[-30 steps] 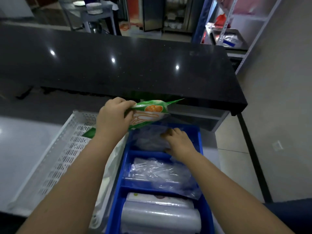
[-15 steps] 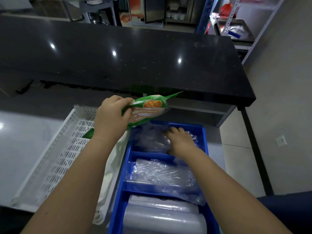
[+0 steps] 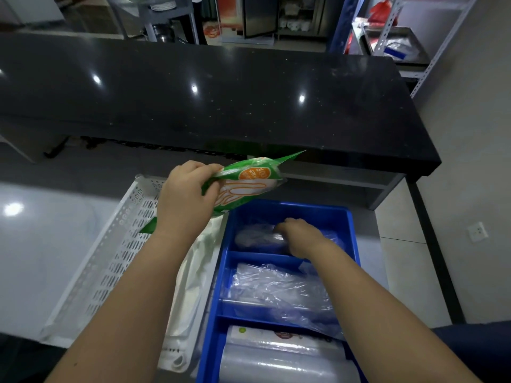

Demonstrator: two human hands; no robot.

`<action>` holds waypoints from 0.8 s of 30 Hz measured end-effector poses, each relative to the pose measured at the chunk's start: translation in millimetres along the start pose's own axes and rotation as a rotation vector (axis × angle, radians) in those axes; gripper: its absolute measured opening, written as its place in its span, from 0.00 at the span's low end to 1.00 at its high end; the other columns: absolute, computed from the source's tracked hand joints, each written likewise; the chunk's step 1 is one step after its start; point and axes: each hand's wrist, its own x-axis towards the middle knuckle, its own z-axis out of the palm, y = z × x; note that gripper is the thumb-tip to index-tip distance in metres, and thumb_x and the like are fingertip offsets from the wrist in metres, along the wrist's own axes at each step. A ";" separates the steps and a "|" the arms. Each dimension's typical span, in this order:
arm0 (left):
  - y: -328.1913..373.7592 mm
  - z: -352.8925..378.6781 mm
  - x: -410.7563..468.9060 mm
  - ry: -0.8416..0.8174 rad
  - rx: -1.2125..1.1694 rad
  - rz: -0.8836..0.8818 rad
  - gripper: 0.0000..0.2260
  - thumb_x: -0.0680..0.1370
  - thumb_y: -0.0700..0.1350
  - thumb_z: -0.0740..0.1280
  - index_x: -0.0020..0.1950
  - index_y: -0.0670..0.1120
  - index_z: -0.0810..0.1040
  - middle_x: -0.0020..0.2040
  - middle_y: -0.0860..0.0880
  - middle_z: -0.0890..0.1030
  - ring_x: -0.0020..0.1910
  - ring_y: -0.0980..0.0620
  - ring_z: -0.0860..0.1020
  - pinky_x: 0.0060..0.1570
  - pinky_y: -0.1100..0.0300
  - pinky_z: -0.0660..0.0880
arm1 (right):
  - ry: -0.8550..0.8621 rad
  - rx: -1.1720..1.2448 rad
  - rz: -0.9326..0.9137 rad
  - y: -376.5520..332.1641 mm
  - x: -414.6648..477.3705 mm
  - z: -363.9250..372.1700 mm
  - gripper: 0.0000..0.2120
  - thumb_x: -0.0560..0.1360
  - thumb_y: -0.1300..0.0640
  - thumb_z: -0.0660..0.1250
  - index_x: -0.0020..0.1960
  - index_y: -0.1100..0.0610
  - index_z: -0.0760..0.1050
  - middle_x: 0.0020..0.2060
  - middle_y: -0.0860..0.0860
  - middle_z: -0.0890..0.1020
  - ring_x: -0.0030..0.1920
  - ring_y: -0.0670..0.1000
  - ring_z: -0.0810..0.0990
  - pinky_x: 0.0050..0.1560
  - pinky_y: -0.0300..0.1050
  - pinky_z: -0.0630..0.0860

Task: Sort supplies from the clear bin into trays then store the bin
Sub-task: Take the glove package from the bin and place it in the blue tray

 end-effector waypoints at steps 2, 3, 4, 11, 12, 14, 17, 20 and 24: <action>-1.5 -2.0 -1.1 -0.002 -0.003 0.000 0.12 0.75 0.43 0.67 0.59 0.48 0.80 0.50 0.49 0.79 0.50 0.49 0.73 0.44 0.52 0.73 | -0.018 0.038 0.005 -1.4 -1.2 -2.7 0.18 0.71 0.56 0.69 0.58 0.42 0.73 0.52 0.48 0.79 0.46 0.51 0.76 0.41 0.45 0.72; -2.0 -2.8 -1.4 -0.006 -0.002 -0.001 0.13 0.75 0.43 0.67 0.59 0.48 0.80 0.50 0.49 0.79 0.50 0.50 0.73 0.44 0.52 0.73 | -0.017 0.036 0.003 -2.5 -2.2 -4.8 0.17 0.71 0.57 0.68 0.57 0.42 0.74 0.52 0.48 0.80 0.46 0.52 0.78 0.41 0.45 0.72; -2.2 -3.4 -1.9 -0.010 -0.001 0.000 0.13 0.75 0.43 0.67 0.59 0.49 0.80 0.50 0.50 0.79 0.50 0.50 0.73 0.44 0.53 0.73 | -0.005 0.023 -0.002 -3.9 -3.5 -6.6 0.17 0.72 0.59 0.67 0.57 0.43 0.74 0.52 0.48 0.80 0.47 0.53 0.78 0.42 0.46 0.73; 8.8 -11.9 9.4 -0.037 0.011 0.074 0.12 0.75 0.45 0.67 0.59 0.50 0.80 0.50 0.51 0.79 0.50 0.49 0.74 0.43 0.54 0.72 | 0.329 -0.244 -0.141 -24.8 -44.7 -36.1 0.17 0.67 0.61 0.72 0.56 0.52 0.77 0.50 0.52 0.79 0.50 0.57 0.76 0.39 0.48 0.69; 12.9 -12.3 12.7 -0.055 0.012 0.090 0.12 0.76 0.45 0.67 0.59 0.50 0.80 0.50 0.51 0.79 0.49 0.50 0.74 0.43 0.55 0.72 | 0.387 -0.272 -0.162 -28.7 -55.7 -41.8 0.17 0.65 0.62 0.73 0.53 0.54 0.77 0.47 0.53 0.79 0.48 0.58 0.76 0.37 0.47 0.64; 23.2 -10.9 17.7 -0.102 0.005 0.122 0.13 0.76 0.46 0.67 0.60 0.51 0.79 0.50 0.52 0.79 0.48 0.52 0.74 0.41 0.57 0.70 | 0.455 -0.317 -0.165 -35.6 -78.2 -51.3 0.16 0.61 0.65 0.74 0.48 0.57 0.78 0.41 0.55 0.79 0.43 0.60 0.77 0.35 0.47 0.62; 43.3 -3.0 21.3 -0.172 -0.049 0.157 0.13 0.76 0.47 0.67 0.61 0.53 0.78 0.48 0.57 0.75 0.45 0.57 0.72 0.36 0.62 0.67 | 0.519 -0.331 -0.159 -40.2 -109.9 -58.9 0.21 0.50 0.65 0.78 0.42 0.59 0.79 0.36 0.56 0.79 0.34 0.59 0.77 0.31 0.47 0.67; 62.1 10.3 22.4 -0.289 -0.178 0.144 0.11 0.76 0.48 0.68 0.58 0.56 0.78 0.45 0.61 0.75 0.43 0.60 0.75 0.35 0.64 0.72 | 0.558 -0.286 -0.120 -34.1 -136.2 -58.8 0.21 0.50 0.65 0.78 0.42 0.60 0.79 0.36 0.56 0.79 0.33 0.58 0.76 0.30 0.47 0.67; 77.9 41.2 22.9 -0.489 -0.184 0.173 0.10 0.74 0.50 0.70 0.55 0.57 0.80 0.46 0.60 0.79 0.44 0.59 0.77 0.40 0.59 0.75 | 0.614 -0.251 -0.035 -21.8 -161.0 -49.2 0.17 0.54 0.70 0.72 0.41 0.59 0.79 0.35 0.55 0.77 0.34 0.58 0.75 0.30 0.50 0.69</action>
